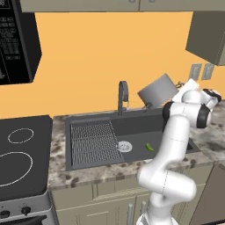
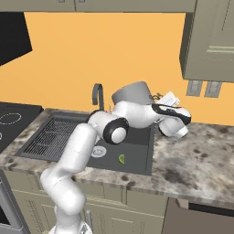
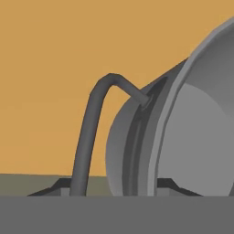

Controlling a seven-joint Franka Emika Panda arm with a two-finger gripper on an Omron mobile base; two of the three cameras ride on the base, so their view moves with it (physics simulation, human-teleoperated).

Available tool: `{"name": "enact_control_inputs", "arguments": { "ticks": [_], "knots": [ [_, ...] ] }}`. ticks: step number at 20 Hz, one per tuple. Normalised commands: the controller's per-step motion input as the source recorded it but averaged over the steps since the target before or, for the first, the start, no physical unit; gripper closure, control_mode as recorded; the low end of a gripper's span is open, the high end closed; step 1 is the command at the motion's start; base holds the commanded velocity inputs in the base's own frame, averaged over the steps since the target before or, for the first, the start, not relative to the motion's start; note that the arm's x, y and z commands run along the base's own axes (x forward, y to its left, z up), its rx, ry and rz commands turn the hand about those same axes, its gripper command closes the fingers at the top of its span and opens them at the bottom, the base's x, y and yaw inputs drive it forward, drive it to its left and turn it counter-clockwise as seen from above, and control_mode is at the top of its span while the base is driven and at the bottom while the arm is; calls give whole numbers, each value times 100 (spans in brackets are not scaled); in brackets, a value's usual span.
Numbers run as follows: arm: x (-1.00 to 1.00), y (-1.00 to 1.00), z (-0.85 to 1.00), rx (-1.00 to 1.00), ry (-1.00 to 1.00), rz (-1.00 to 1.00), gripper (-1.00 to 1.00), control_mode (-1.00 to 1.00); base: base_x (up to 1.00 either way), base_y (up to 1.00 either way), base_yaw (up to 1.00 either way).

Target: Dump the lemon wedge from the pot into the sink. Then turn on the water and wash the lemon wedge. Then turn off the water and put the lemon wedge back in the pot.

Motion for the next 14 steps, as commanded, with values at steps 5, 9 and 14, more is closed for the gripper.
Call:
{"name": "enact_control_inputs", "arguments": {
  "ticks": [5,9,14],
  "knots": [
    [-34,0,37,-19,0,-14,100,-100,0,0,0],
    [-40,0,31,-21,0,-14,100,-100,0,0,0],
    [-39,0,34,-26,0,-14,100,-100,0,0,0]
  ]
}}
